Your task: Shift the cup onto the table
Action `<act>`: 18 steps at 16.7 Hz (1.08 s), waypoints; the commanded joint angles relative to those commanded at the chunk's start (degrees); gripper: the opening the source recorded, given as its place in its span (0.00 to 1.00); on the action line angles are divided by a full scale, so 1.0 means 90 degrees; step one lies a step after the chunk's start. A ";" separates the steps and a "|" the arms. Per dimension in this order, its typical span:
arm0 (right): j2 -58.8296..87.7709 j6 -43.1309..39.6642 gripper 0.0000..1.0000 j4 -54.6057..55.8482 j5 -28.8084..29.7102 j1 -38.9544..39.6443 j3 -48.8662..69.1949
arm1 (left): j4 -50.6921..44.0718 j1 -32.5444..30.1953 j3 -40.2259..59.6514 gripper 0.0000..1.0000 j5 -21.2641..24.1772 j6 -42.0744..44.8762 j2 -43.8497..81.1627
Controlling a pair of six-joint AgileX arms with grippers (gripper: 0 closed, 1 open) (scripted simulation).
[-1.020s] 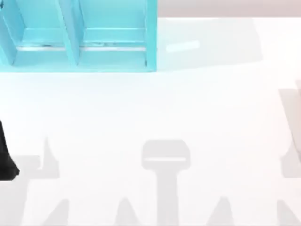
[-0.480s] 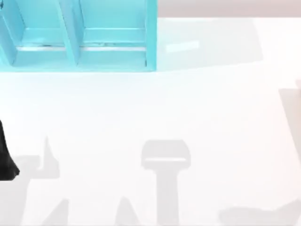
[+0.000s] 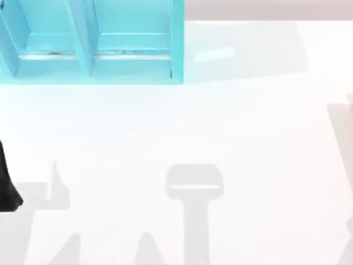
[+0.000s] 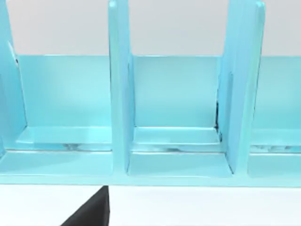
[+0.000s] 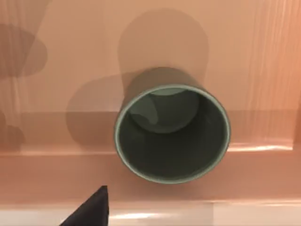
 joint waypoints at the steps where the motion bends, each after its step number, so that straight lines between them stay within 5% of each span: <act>1: 0.0205 -0.0108 1.00 -0.0193 0.0000 -0.0113 0.0187 | 0.0000 0.0000 0.0000 1.00 0.0000 0.0000 0.0000; 10: 0.0449 -0.0227 1.00 -0.0318 -0.0001 -0.0230 0.0307 | 0.0000 0.0000 0.0000 1.00 0.0000 0.0000 0.0000; 18: 0.1010 -0.0178 1.00 0.1894 -0.0006 -0.0191 -0.1283 | 0.0000 0.0000 0.0000 1.00 0.0000 0.0000 0.0000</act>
